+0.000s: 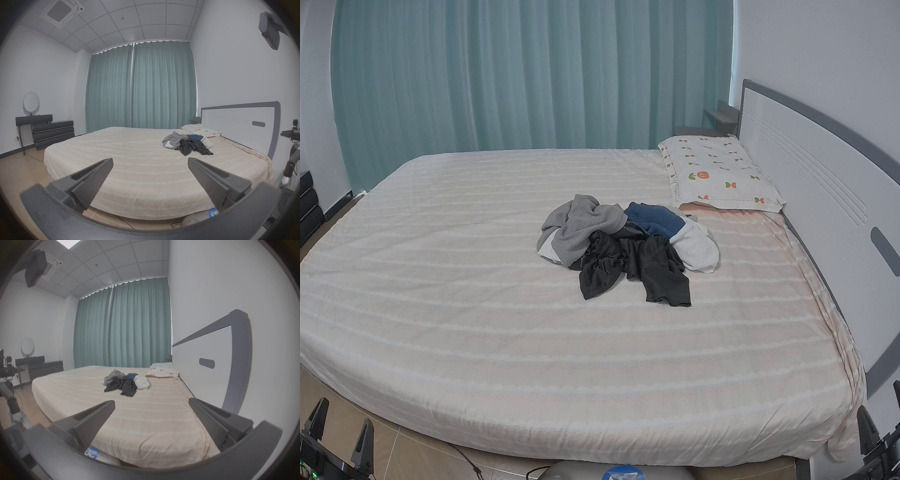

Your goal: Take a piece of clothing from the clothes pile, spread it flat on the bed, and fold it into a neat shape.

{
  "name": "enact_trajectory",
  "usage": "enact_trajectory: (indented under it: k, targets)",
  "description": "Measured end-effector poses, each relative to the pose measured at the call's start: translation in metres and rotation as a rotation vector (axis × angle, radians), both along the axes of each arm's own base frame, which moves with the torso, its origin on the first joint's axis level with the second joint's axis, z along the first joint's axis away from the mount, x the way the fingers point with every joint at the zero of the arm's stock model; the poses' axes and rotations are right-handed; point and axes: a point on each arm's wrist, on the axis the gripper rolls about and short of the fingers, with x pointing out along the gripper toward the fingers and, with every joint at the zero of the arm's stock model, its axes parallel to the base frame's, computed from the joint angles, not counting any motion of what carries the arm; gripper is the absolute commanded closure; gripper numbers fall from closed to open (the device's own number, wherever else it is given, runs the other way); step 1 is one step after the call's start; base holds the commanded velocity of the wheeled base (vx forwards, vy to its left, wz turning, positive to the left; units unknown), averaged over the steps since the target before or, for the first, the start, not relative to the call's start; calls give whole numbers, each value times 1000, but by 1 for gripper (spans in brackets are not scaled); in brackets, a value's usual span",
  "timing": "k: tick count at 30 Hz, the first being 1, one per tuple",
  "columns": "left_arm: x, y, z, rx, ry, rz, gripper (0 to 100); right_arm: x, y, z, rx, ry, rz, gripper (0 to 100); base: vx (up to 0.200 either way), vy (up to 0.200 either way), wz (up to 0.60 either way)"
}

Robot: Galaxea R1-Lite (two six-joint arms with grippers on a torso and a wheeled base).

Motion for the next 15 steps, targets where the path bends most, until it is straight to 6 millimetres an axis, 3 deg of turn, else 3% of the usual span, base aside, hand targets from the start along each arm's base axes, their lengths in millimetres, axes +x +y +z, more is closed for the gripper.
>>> enact_trajectory:
  k: [7,15]
  targets:
    - [0,0,0,0,0,0,0,9,1,39,8,47,48,0,0,0,0]
    - [0,0,0,7,0,-1,0,61,3,63,67,240,108,0,0,0,0]
